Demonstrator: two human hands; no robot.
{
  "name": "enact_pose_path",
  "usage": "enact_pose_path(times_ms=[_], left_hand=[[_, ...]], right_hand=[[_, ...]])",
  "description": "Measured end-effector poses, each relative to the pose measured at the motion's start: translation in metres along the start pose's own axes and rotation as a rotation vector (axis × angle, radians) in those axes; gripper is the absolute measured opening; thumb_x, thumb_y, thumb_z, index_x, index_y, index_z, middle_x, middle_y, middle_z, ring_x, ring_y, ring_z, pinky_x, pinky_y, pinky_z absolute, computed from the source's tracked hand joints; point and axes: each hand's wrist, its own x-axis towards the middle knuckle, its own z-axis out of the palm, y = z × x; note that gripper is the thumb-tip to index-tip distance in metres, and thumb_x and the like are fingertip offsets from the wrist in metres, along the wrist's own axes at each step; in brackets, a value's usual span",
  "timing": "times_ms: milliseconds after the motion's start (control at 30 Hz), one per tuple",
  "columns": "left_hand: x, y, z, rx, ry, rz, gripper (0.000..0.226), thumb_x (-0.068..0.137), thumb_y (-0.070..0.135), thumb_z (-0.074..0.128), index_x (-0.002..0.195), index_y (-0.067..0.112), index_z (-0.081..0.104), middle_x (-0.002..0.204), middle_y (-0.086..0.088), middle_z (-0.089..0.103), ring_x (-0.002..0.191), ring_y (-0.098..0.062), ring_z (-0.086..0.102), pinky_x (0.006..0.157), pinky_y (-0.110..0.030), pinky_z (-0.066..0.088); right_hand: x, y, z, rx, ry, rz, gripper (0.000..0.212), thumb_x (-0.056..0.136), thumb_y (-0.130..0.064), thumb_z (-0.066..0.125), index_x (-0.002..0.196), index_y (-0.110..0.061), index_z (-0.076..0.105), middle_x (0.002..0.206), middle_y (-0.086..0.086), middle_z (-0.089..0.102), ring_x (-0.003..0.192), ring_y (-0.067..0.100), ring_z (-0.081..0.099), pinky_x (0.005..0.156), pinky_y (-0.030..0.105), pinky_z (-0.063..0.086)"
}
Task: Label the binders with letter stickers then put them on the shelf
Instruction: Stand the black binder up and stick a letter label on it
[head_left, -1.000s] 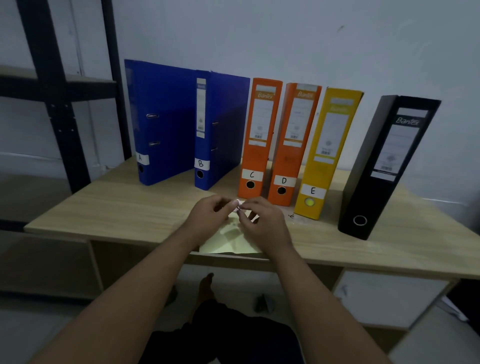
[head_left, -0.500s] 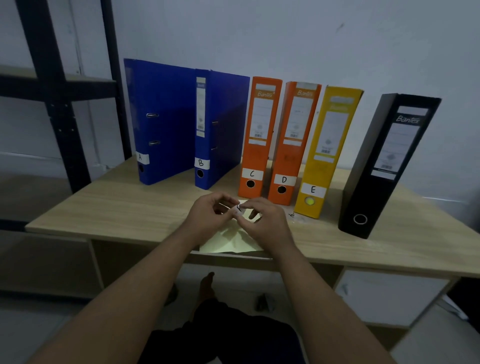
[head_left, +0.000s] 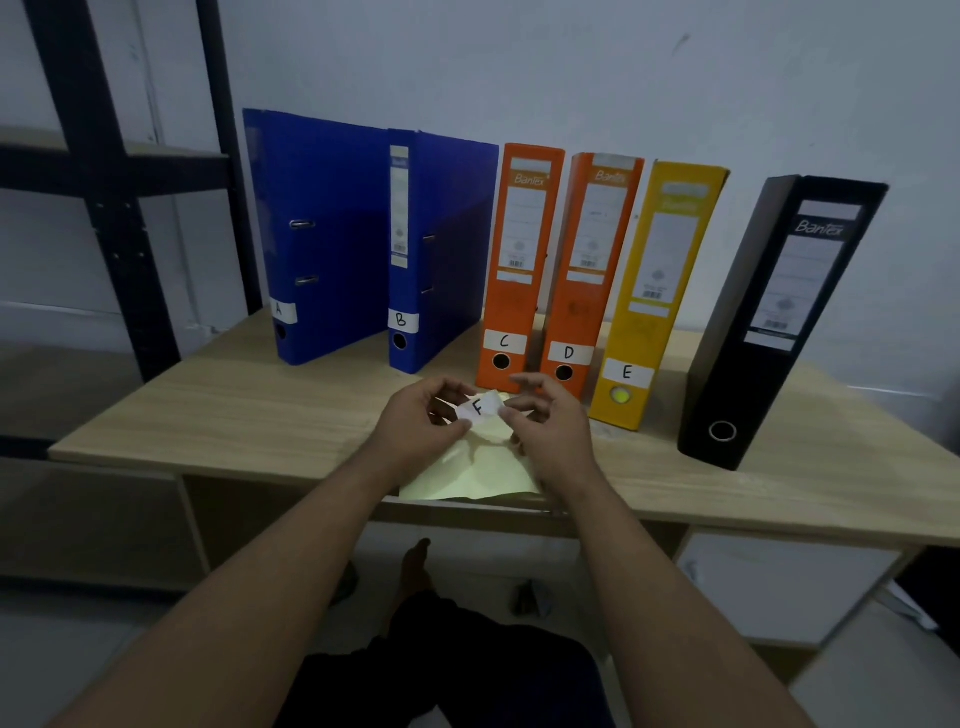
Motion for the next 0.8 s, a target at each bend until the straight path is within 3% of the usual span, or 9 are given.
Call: enact_pose_path(times_ms=[167, 267, 400, 533, 667, 800], left_hand=[[0.0, -0.003, -0.001, -0.045, 0.034, 0.021, 0.039, 0.087, 0.013, 0.085, 0.118, 0.033, 0.071, 0.104, 0.011, 0.075, 0.09, -0.007, 0.071, 0.079, -0.022, 0.061], [0.002, -0.004, -0.002, -0.043, 0.038, -0.003, 0.037, 0.085, 0.015, 0.087, 0.116, 0.031, 0.074, 0.103, 0.011, 0.077, 0.09, -0.007, 0.073, 0.081, -0.027, 0.064], [0.002, -0.004, -0.002, -0.028, 0.032, -0.037, 0.028, 0.085, 0.019, 0.088, 0.109, 0.03, 0.079, 0.097, 0.008, 0.079, 0.088, -0.005, 0.074, 0.08, -0.028, 0.064], [0.008, -0.004, 0.0, 0.06, 0.024, -0.008, 0.014, 0.089, 0.021, 0.085, 0.1, 0.029, 0.082, 0.107, 0.017, 0.075, 0.096, 0.0, 0.07, 0.089, -0.026, 0.06], [0.015, 0.004, 0.003, 0.112, 0.06, 0.016, 0.013, 0.094, 0.034, 0.078, 0.107, 0.036, 0.08, 0.103, 0.02, 0.074, 0.096, 0.0, 0.065, 0.083, -0.028, 0.054], [0.026, 0.028, 0.015, 0.068, 0.079, 0.134, 0.018, 0.099, 0.023, 0.074, 0.114, 0.03, 0.079, 0.103, 0.016, 0.073, 0.091, 0.005, 0.062, 0.072, -0.02, 0.051]], right_hand=[[-0.001, 0.003, 0.002, -0.043, -0.085, -0.013, 0.032, 0.104, -0.012, 0.068, 0.126, -0.034, 0.076, 0.103, -0.004, 0.074, 0.082, 0.022, 0.068, 0.063, 0.029, 0.061], [-0.001, 0.001, 0.0, -0.092, -0.109, -0.027, 0.034, 0.098, -0.025, 0.078, 0.13, -0.035, 0.075, 0.103, -0.009, 0.077, 0.089, 0.019, 0.073, 0.074, 0.037, 0.066], [-0.002, -0.001, -0.001, -0.14, -0.121, -0.004, 0.037, 0.089, -0.034, 0.087, 0.125, -0.035, 0.078, 0.102, -0.011, 0.077, 0.089, 0.01, 0.073, 0.077, 0.032, 0.064], [0.001, 0.0, -0.002, -0.157, -0.066, -0.034, 0.016, 0.098, -0.026, 0.079, 0.111, -0.032, 0.082, 0.098, -0.013, 0.077, 0.093, 0.005, 0.07, 0.081, 0.027, 0.06], [0.001, -0.003, -0.004, -0.147, 0.048, -0.087, 0.015, 0.102, -0.023, 0.073, 0.104, -0.037, 0.079, 0.101, -0.02, 0.076, 0.101, -0.002, 0.067, 0.085, 0.021, 0.054], [0.003, -0.007, -0.011, -0.092, 0.211, -0.165, 0.01, 0.104, -0.026, 0.071, 0.106, -0.034, 0.075, 0.103, -0.019, 0.073, 0.1, -0.003, 0.065, 0.085, 0.019, 0.055]])
